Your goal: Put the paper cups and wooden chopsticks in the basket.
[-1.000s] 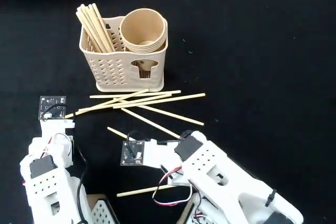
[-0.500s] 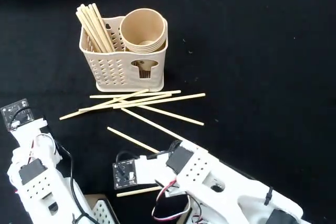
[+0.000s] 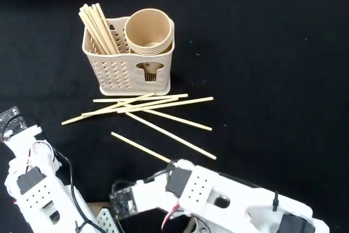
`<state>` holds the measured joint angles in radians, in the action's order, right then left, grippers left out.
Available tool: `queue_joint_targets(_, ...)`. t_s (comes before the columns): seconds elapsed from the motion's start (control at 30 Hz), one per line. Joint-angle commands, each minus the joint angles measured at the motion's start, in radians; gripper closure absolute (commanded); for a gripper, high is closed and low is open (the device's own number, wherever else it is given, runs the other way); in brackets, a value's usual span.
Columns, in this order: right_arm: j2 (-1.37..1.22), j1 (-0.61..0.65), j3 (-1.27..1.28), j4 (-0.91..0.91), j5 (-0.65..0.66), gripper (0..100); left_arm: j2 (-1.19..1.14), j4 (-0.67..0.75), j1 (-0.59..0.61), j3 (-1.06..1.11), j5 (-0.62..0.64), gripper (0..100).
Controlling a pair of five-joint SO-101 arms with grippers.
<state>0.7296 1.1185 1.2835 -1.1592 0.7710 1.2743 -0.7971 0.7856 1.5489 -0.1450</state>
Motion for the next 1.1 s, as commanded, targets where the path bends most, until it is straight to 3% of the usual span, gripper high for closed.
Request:
queue_joint_targets(0.0,0.013,0.023,0.022,0.048,-0.012,75.4,0.000,0.021,-0.004,-0.064,0.011,92)
queue_joint_targets(0.17,0.010,-0.072,0.047,0.083,-0.003,75.5,0.003,0.021,-0.004,-0.064,0.014,92)
queue_joint_targets(0.4,-0.180,-0.250,0.002,0.089,0.129,75.9,0.003,0.021,-0.004,-0.064,0.015,92)
queue_joint_targets(0.5,-0.268,-0.269,-0.036,0.087,0.169,83.8,0.003,0.021,-0.004,-0.064,0.015,92)
queue_joint_targets(0.63,-0.286,-0.270,-0.077,0.081,0.121,98.9,0.003,0.021,-0.004,-0.062,0.015,92)
queue_joint_targets(0.93,-0.113,-0.272,-0.176,0.012,0.083,98.6,0.003,0.021,-0.004,-0.062,0.015,92)
queue_joint_targets(1.07,-0.079,-0.322,-0.188,0.112,0.026,98.6,0.003,0.021,-0.004,-0.062,0.015,92)
